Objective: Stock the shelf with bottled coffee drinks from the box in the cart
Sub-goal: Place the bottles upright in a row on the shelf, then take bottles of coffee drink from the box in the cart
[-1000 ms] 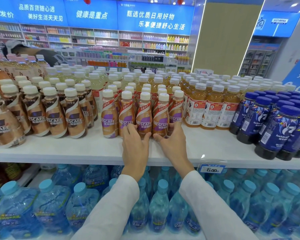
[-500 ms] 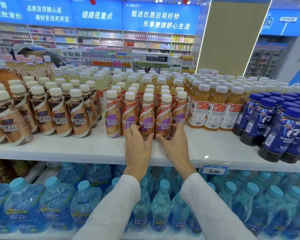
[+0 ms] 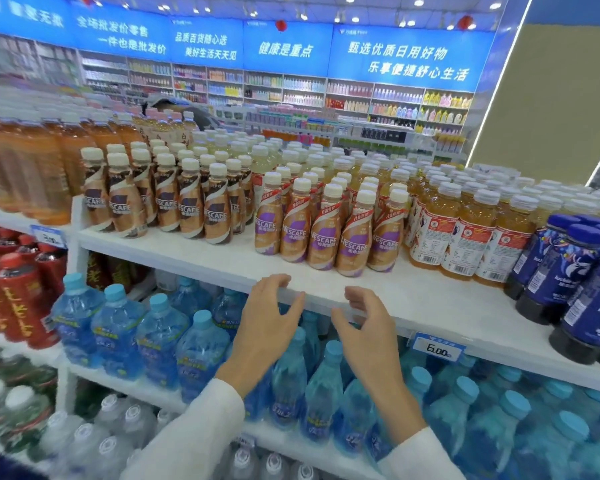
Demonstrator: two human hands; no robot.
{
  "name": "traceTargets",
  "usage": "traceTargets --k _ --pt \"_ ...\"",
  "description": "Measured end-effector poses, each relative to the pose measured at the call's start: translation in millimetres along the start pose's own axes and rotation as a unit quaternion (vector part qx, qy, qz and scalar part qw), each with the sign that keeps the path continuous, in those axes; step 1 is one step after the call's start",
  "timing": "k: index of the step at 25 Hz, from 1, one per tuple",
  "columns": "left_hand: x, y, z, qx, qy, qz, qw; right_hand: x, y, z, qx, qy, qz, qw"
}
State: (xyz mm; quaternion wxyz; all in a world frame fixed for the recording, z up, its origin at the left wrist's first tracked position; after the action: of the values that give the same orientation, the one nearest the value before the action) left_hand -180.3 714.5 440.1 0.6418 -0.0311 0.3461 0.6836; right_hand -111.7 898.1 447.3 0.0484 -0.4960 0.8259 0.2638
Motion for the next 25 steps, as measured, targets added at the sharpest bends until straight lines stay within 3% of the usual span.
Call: traceTargets --k 7,14,22,25 --pt "-98.5 -131.2 -83.5 -0.144 -0.026 0.102 0.984 84.0 -98.0 5.7 0.017 0.087 -0.145 0.985" --pt "-203.2 -262.0 -185.0 -0.29 0.012 0.189 0.938 232.9 -205.8 15.4 0.09 0.088 -0.345 0.93" --pt "-322.5 -389.6 -303.3 -0.458 0.036 0.286 0.841 413.2 -328.0 0.2 0.123 0.016 -0.531 0.838" --pt "-354.4 -425.6 -338.4 -0.499 0.034 0.306 0.81 467.9 -352.8 -9.1 0.13 -0.027 -0.55 0.825"
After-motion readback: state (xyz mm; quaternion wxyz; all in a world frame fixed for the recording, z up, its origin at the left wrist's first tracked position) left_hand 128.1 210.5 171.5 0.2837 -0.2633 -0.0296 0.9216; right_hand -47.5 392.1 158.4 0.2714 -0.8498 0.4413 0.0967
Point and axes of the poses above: each hand's wrist, its own y-axis towards the middle knuckle, its own x-axis out of the palm, z = x × y, the point moved 8 cm from there along y, towards the middle knuckle, and after that the axes turned 3 degrees about y, right-handed, at the moved point
